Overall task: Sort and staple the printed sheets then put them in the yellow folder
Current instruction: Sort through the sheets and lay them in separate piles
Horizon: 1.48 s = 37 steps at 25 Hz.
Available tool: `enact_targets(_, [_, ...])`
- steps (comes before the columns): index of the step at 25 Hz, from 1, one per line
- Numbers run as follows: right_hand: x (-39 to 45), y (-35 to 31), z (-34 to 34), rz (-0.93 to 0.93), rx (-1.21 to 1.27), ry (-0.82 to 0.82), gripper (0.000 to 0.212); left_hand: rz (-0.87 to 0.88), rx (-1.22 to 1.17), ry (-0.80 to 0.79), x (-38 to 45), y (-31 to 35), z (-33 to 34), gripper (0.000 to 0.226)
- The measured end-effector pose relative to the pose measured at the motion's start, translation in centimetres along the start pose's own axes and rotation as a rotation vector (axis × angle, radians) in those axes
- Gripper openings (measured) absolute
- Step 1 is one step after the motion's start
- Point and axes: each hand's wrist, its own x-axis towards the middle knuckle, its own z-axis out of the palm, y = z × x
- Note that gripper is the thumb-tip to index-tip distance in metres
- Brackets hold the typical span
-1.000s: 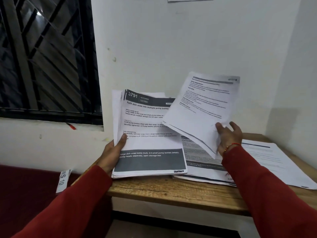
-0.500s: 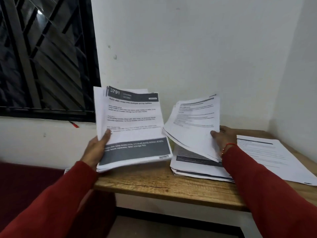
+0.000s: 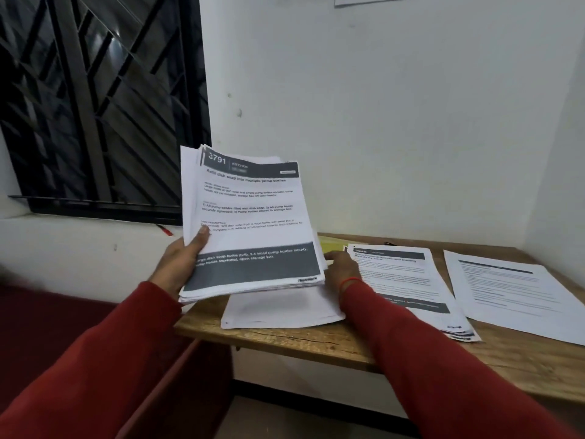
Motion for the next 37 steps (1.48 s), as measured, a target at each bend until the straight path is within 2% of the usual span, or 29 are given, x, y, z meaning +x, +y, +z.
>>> enact_targets(4, [0.7, 0.2, 0.7, 0.002, -0.087, -0.056, 0.03, 0.001, 0.009, -0.048, -0.7, -0.6, 1.4, 0.033])
enact_targets(6, [0.9, 0.2, 0.0, -0.053, -0.057, -0.03, 0.029, 0.016, 0.004, -0.075, -1.0, -0.7, 2.4, 0.03])
enact_targets(9, [-0.2, -0.6, -3.3, -0.146, 0.316, 0.149, 0.025, 0.012, -0.059, -0.113, -1.2, -1.0, 4.3, 0.029])
enact_targets(11, [-1.3, -0.9, -6.6, -0.143, 0.678, 0.108, 0.032, 0.02, -0.107, -0.134, -1.1, -1.4, 6.2, 0.029])
enact_targets(12, [-1.7, -0.6, -8.5, -0.158, 0.776, 0.059, 0.033, 0.025, -0.122, -0.142, -0.9, -1.6, 7.4, 0.031])
enact_targets(15, [-2.0, 1.3, -12.6, -0.254, 0.716, 0.026, 0.016, 0.026, -0.161, -0.163, -0.4, -2.0, 11.5, 0.033])
enact_targets(21, [-1.0, 5.3, -14.7, -0.21, 0.802, 0.077, 0.021, 0.023, -0.149, -0.225, -0.1, -3.3, 16.9, 0.035])
enact_targets(26, [-0.4, 5.8, -14.7, -0.197, 0.802, 0.069, 0.02, 0.055, -0.15, -0.185, 0.2, -4.0, 17.0, 0.034])
enact_targets(32, [-0.8, 5.5, -15.0, -0.193, 0.864, 0.054, 0.016, 0.065, -0.161, -0.171, -0.2, -3.8, 17.2, 0.022])
enact_targets(37, [-1.0, 5.3, -15.1, -0.187, 0.866, 0.049, 0.015, 0.055, -0.174, -0.169, -0.2, -3.8, 17.2, 0.023])
